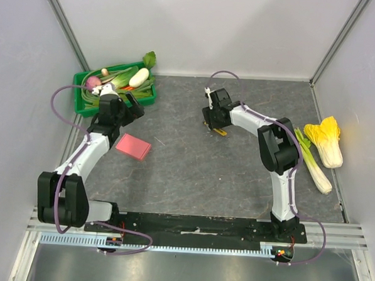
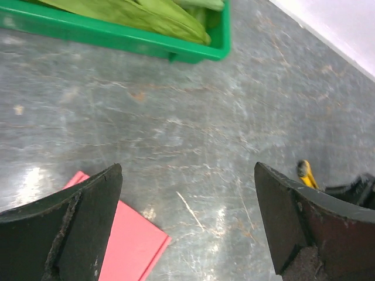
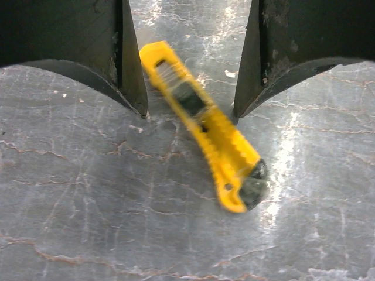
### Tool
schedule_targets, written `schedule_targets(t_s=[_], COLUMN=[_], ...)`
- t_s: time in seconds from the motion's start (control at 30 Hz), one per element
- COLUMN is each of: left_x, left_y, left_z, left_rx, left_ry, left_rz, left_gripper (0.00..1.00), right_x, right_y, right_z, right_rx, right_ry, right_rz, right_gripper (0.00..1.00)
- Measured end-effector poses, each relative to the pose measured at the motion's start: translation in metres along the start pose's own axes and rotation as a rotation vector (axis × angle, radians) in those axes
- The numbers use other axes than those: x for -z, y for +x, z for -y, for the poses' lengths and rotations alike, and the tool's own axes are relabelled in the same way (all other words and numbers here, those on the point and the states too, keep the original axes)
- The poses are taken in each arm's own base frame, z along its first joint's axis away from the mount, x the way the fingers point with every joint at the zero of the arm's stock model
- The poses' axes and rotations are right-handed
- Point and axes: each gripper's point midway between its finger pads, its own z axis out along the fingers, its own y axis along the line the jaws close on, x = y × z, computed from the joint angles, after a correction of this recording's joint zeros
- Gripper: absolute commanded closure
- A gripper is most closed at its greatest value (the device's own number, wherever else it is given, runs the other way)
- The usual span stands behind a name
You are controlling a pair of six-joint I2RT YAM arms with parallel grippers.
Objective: Unpack the express box
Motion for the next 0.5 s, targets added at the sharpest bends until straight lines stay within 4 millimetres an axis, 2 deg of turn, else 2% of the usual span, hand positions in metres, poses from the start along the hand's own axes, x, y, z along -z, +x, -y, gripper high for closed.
schedule_targets(t_s=[0.1,0.2,0.27,0.4,0.5], left_x=[0.001,0.003,0.004,0.008,0.01], left_y=[-0.011,-0.014,-0.014,-0.007,0.01], left_z=[-0.021,-0.044,-0.058,-0.082,-0.096], left_rx=[0.028,0.071,0.104,0.163,0.195], left_ry=[-0.071,-0.146,-0.186,-0.256,-0.295], left_rz=[0.03,0.029,0.025,0.003,-0.035], left_gripper=[0.0,0.01,0.02,0.03,0.04], right_x=[-0.001,-0.001,0.002,0.01,0.022], right_y=[0.005,0.005,0.01,0.023,0.042], right_z=[-0.007,-0.009,-0.008,-0.006,-0.001], right_rx=[0.006,-0.008,-0.025,-0.049,-0.087], right_ry=[-0.005,-0.008,-0.005,0.003,0.028], right_rz=[-0.007,0.0,0.001,-0.01,-0.028], right_gripper=[0.45,0.57,0.62,0.78,0.83])
